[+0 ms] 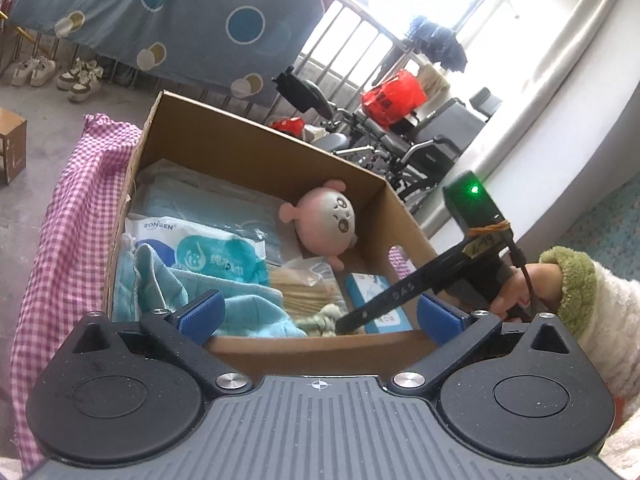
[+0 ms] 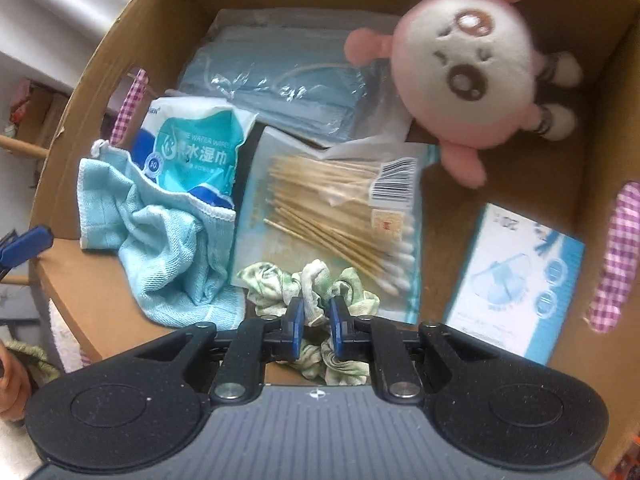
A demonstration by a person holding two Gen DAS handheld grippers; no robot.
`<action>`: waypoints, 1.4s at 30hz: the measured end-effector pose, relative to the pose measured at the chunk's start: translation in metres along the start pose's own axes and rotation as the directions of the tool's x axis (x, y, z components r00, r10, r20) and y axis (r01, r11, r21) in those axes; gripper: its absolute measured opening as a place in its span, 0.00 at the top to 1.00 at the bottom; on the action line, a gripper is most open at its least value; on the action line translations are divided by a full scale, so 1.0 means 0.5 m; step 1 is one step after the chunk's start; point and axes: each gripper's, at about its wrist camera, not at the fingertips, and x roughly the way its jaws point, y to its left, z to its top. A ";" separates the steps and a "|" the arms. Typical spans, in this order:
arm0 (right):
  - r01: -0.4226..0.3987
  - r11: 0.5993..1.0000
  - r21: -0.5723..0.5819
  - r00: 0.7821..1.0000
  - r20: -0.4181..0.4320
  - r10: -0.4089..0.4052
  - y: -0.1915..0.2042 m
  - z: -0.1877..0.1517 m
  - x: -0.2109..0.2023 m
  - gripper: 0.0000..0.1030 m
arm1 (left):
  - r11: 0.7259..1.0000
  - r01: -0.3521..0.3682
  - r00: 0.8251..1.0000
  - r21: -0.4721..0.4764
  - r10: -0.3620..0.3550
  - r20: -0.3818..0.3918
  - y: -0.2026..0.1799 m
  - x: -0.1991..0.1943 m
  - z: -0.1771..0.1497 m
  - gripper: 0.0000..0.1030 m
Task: Organize soft objects
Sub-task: 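Move the right gripper down to the white ring-shaped roll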
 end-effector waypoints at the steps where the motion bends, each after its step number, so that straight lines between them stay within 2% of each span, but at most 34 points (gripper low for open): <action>1: 0.012 1.000 0.005 1.000 0.013 -0.012 0.003 0.000 -0.004 0.76 | 1.000 -0.002 1.000 0.009 0.002 0.008 -0.006 -0.007 -0.001 0.00; 2: 0.023 1.000 0.010 0.999 0.033 -0.023 0.003 -0.003 -0.017 0.72 | 1.000 -0.003 1.000 0.017 0.003 0.015 -0.012 -0.013 -0.002 0.00; 4: 0.031 0.999 0.018 0.996 0.088 -0.033 0.001 -0.015 -0.053 0.48 | 0.999 -0.004 1.000 0.035 0.003 0.026 -0.026 -0.024 -0.005 0.00; 8: -0.011 0.999 0.032 0.973 0.229 0.003 0.012 -0.060 -0.131 0.47 | 0.998 0.001 1.000 0.062 -0.003 0.031 -0.054 -0.039 -0.012 0.00; 12: -0.087 0.994 0.060 0.932 0.356 0.061 0.008 -0.125 -0.200 0.47 | 0.996 0.001 1.000 0.085 -0.003 0.021 -0.079 -0.046 -0.022 0.00; 15: -0.165 0.983 0.084 0.885 0.453 0.109 -0.001 -0.187 -0.243 0.46 | 0.995 0.003 1.000 0.102 -0.003 -0.004 -0.096 -0.042 -0.033 0.00; 17: -0.209 0.974 0.091 0.842 0.524 0.131 -0.011 -0.244 -0.267 0.43 | 0.993 0.008 0.999 0.115 -0.004 -0.032 -0.110 -0.033 -0.043 0.00; 21: -0.251 0.959 0.134 0.769 0.628 0.114 -0.028 -0.352 -0.270 0.43 | 0.985 0.047 0.994 0.167 -0.029 -0.108 -0.151 -0.006 -0.076 0.00; 23: -0.254 0.951 0.178 0.751 0.655 0.078 -0.042 -0.405 -0.255 0.43 | 0.978 0.071 0.986 0.197 -0.039 -0.161 -0.172 0.018 -0.098 0.00; 26: -0.257 0.929 0.265 0.745 0.667 0.015 -0.067 -0.471 -0.213 0.43 | 0.967 0.088 0.972 0.240 -0.030 -0.235 -0.201 0.063 -0.134 0.00; 31: -0.306 0.885 0.352 0.749 0.663 -0.004 -0.101 -0.533 -0.152 0.43 | 0.944 0.126 0.946 0.304 -0.022 -0.323 -0.230 0.135 -0.184 0.00; 35: -0.223 0.893 0.392 0.770 0.632 -0.085 -0.111 -0.551 -0.127 0.43 | 0.935 0.127 0.925 0.331 0.009 -0.380 -0.239 0.176 -0.216 0.01; 38: -0.146 0.903 0.404 0.773 0.616 -0.150 -0.116 -0.564 -0.124 0.43 | 0.927 0.144 0.916 0.346 0.007 -0.401 -0.249 0.181 -0.236 0.01; 42: -0.137 0.895 0.424 0.776 0.607 -0.169 -0.138 -0.597 -0.114 0.43 | 0.922 0.198 0.895 0.333 -0.031 -0.445 -0.269 0.195 -0.264 0.07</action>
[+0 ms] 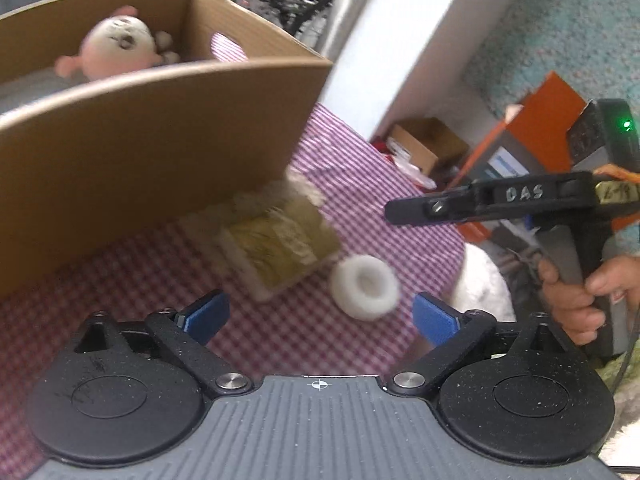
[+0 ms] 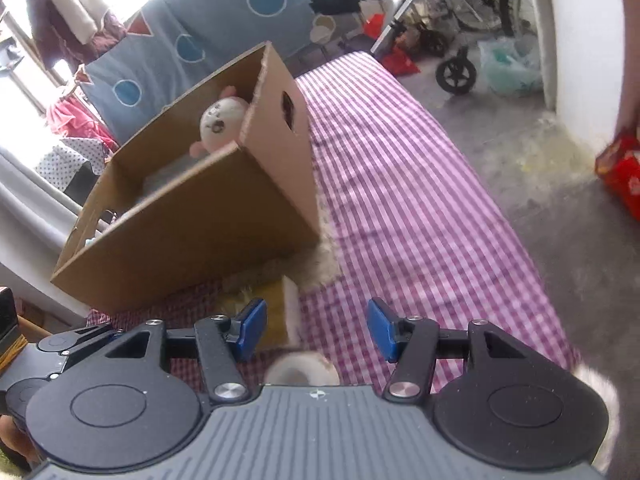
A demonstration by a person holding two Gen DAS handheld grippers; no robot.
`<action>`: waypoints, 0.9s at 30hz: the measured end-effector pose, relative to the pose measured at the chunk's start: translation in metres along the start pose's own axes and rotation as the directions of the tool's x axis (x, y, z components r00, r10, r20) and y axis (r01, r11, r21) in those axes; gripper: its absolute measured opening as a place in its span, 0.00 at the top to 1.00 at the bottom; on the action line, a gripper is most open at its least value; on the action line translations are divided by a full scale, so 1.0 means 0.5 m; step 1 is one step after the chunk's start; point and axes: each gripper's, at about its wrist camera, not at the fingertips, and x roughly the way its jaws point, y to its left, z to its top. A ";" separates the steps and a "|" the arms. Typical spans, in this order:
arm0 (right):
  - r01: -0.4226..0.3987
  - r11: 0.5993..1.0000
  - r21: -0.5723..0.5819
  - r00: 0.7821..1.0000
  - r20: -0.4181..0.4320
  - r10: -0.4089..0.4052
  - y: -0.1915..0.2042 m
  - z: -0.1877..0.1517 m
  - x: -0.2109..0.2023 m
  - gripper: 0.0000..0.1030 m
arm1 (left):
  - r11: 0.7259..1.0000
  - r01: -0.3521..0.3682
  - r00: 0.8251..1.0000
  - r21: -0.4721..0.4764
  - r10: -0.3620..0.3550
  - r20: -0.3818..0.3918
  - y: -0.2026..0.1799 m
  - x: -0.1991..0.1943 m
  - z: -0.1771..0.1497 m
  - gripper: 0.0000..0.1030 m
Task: Organize soft objects
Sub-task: 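Move the right gripper down to the white ring-shaped roll, then close the right gripper on the white roll and lift it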
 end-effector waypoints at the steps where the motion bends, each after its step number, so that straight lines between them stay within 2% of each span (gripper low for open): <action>1: -0.003 1.000 0.013 1.000 -0.007 0.003 -0.007 -0.009 -0.001 0.44 | 1.000 0.009 1.000 0.009 -0.009 -0.010 -0.007 0.007 -0.002 0.09; 3: -0.007 1.000 0.030 1.000 -0.024 0.008 -0.015 -0.031 0.000 0.46 | 0.999 0.022 1.000 0.036 -0.022 -0.023 -0.025 0.020 -0.003 0.14; 5: 0.002 1.000 0.029 0.999 -0.036 0.000 -0.017 -0.052 0.003 0.55 | 0.997 0.034 0.999 0.075 -0.032 -0.035 -0.042 0.031 -0.002 0.20; 7: 0.011 1.000 0.009 0.999 -0.041 -0.010 -0.010 -0.068 0.007 0.56 | 0.992 0.037 0.999 0.118 -0.032 -0.043 -0.059 0.042 -0.001 0.25; 11: 0.029 0.998 -0.059 0.999 -0.036 -0.031 0.009 -0.085 0.010 0.64 | 0.977 0.018 0.999 0.211 -0.008 -0.051 -0.092 0.067 0.001 0.30; 13: 0.033 0.995 -0.095 0.998 -0.043 -0.037 0.017 -0.089 0.016 0.70 | 0.970 0.002 0.999 0.244 0.011 -0.053 -0.104 0.081 0.002 0.37; 15: 0.032 0.992 -0.118 0.998 -0.052 -0.038 0.019 -0.089 0.023 0.71 | 0.962 -0.017 0.998 0.273 0.034 -0.055 -0.111 0.092 0.002 0.41; 17: 0.027 0.991 -0.130 0.998 -0.059 -0.035 0.019 -0.091 0.031 0.75 | 0.955 -0.039 0.997 0.293 0.056 -0.050 -0.115 0.102 0.000 0.42; 21: 0.013 0.990 -0.142 0.998 -0.060 -0.021 0.022 -0.091 0.037 0.79 | 0.945 -0.080 0.994 0.317 0.099 -0.045 -0.118 0.117 0.001 0.52; 27: 0.009 0.989 -0.146 0.998 -0.054 -0.017 0.020 -0.092 0.039 0.80 | 0.944 -0.082 0.995 0.318 0.093 -0.020 -0.117 0.118 -0.001 0.53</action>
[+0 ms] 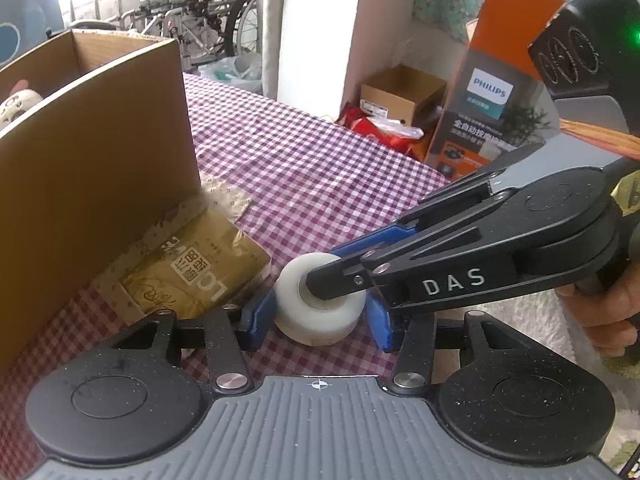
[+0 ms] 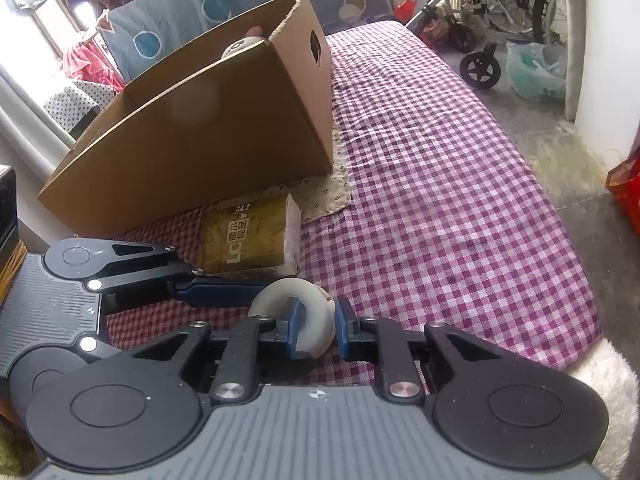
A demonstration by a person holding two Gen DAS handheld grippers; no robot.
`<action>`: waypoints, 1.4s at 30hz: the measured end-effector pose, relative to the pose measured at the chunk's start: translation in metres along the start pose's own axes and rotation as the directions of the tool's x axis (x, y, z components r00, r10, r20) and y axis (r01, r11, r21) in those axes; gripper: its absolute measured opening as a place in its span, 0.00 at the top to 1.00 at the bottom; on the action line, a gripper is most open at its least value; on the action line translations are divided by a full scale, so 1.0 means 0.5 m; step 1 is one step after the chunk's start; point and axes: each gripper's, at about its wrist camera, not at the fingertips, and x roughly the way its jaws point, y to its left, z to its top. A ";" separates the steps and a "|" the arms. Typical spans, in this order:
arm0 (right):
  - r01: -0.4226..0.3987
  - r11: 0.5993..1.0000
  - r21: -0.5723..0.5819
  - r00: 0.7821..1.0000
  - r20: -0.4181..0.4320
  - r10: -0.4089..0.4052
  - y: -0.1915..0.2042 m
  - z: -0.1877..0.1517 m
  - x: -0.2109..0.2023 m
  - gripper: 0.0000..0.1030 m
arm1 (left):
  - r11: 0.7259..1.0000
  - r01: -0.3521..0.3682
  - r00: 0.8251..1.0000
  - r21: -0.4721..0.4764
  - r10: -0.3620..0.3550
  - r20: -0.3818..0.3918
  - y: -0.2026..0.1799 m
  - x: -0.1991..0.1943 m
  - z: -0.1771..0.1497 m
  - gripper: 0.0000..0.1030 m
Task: Organize soft objects
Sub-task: 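Close the right gripper on the white roll and lift it, then carry the white roll into the box and open the right gripper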
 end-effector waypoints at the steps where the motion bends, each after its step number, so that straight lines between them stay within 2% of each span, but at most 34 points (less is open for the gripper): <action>1: 0.000 1.000 0.001 1.000 0.002 0.000 0.000 0.001 0.003 0.80 | 1.000 -0.002 1.000 0.002 0.002 0.004 0.000 0.000 0.000 0.53; 6: 0.018 1.000 -0.018 1.000 0.014 -0.018 0.007 0.003 0.004 0.81 | 1.000 0.004 1.000 -0.002 -0.004 0.029 -0.001 -0.011 0.003 0.53; 12: 0.052 0.997 -0.064 0.997 0.060 -0.048 0.044 0.014 -0.037 0.81 | 1.000 -0.018 0.992 -0.004 0.018 0.124 -0.002 -0.084 0.018 0.53; 16: 0.073 0.987 -0.140 0.990 0.133 -0.054 0.097 0.043 -0.088 0.81 | 0.997 -0.078 0.970 0.003 0.075 0.231 0.009 -0.163 0.047 0.53; 20: 0.075 0.962 -0.263 0.975 0.220 -0.016 0.161 0.108 -0.141 0.81 | 0.988 -0.155 0.935 -0.009 0.149 0.323 0.042 -0.234 0.093 0.53; 24: 0.065 0.920 -0.386 0.966 0.255 0.039 0.214 0.192 -0.158 0.81 | 0.979 -0.199 0.917 -0.044 0.202 0.343 0.103 -0.259 0.143 0.53; 27: 0.042 0.890 -0.455 0.969 0.236 0.075 0.247 0.265 -0.137 0.81 | 0.976 -0.201 0.924 -0.083 0.217 0.315 0.164 -0.245 0.178 0.53; 29: 0.018 0.875 -0.483 0.976 0.197 0.089 0.259 0.315 -0.108 0.81 | 0.976 -0.178 0.944 -0.128 0.206 0.257 0.218 -0.215 0.202 0.53; 32: -0.038 0.876 -0.482 0.991 0.093 0.095 0.264 0.394 -0.032 0.81 | 0.973 -0.151 0.967 -0.176 0.182 0.179 0.284 -0.165 0.224 0.53; 35: -0.073 0.878 -0.473 0.997 -0.013 0.076 0.260 0.442 0.044 0.82 | 0.968 -0.130 0.982 -0.214 0.156 0.106 0.337 -0.119 0.237 0.53; 39: -0.099 0.885 -0.455 0.991 -0.126 0.046 0.251 0.485 0.137 0.82 | 0.963 -0.134 0.987 -0.234 0.150 0.050 0.382 -0.078 0.257 0.53; 42: -0.092 0.881 -0.464 0.986 -0.168 0.014 0.247 0.509 0.182 0.82 | 0.963 -0.147 0.987 -0.225 0.157 0.026 0.391 -0.062 0.263 0.53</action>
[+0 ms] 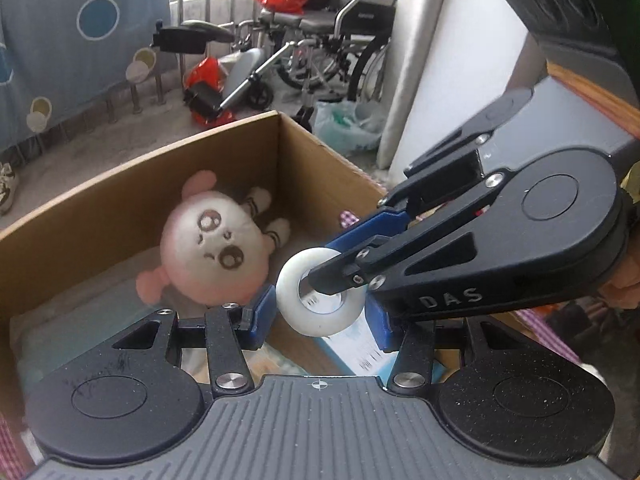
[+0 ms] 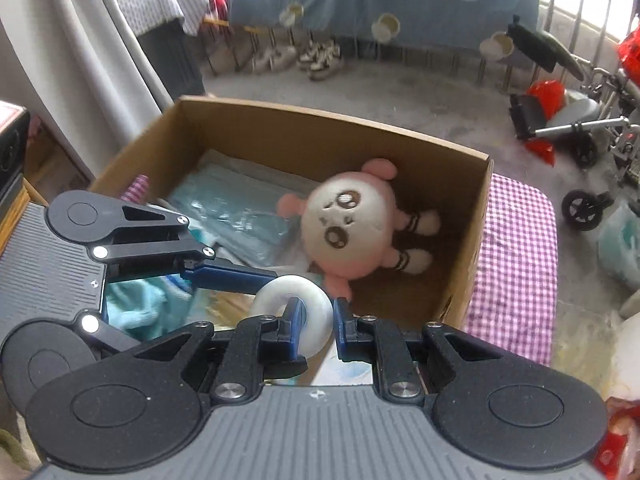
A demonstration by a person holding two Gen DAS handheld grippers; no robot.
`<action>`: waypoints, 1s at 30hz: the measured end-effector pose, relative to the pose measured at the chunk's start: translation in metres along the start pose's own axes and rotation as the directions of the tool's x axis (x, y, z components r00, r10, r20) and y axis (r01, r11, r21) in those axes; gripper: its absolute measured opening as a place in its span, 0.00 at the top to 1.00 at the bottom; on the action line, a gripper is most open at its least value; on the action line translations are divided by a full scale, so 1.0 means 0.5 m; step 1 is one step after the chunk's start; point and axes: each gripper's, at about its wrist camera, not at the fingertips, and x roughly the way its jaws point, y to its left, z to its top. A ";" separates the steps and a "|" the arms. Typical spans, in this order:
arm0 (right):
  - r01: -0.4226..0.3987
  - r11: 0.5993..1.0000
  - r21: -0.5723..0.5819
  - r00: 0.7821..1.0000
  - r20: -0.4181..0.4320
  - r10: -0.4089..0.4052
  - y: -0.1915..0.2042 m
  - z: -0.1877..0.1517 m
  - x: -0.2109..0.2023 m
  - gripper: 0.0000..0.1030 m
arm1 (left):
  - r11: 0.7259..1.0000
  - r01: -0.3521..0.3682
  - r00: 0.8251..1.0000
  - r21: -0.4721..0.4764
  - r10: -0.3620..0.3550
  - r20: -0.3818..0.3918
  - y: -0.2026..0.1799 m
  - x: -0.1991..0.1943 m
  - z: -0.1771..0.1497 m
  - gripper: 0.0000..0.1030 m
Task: Organize soft objects
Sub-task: 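Carry the white roll into the box and open the right gripper, then move the right gripper down to the beige round object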
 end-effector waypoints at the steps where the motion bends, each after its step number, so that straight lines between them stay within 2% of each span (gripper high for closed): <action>1: 0.009 1.000 -0.008 1.000 -0.016 -0.009 -0.008 0.007 0.010 0.83 | 1.000 -0.002 1.000 0.001 0.002 -0.004 0.003 0.010 0.005 0.53; 4: 0.048 0.998 -0.048 0.998 -0.049 -0.051 -0.021 0.032 0.032 0.86 | 1.000 0.002 1.000 -0.015 -0.003 -0.023 0.013 0.039 0.026 0.53; 14: 0.148 0.973 -0.176 0.978 -0.120 -0.170 -0.056 0.077 0.101 0.87 | 0.999 0.018 0.998 -0.048 -0.021 -0.062 0.028 0.096 0.042 0.57; 21: 0.213 0.934 -0.286 0.960 -0.119 -0.255 -0.056 0.083 0.143 0.87 | 0.998 0.013 0.996 -0.064 -0.018 -0.084 0.028 0.113 0.043 0.54; 24: 0.220 0.933 -0.285 0.958 -0.119 -0.262 -0.062 0.084 0.151 0.87 | 0.997 0.006 0.996 -0.075 -0.013 -0.091 0.029 0.105 0.046 0.49; 30: 0.198 0.953 -0.228 0.973 -0.073 -0.219 -0.068 0.087 0.111 0.86 | 0.995 -0.012 0.998 -0.096 0.006 -0.061 0.031 0.053 0.049 0.27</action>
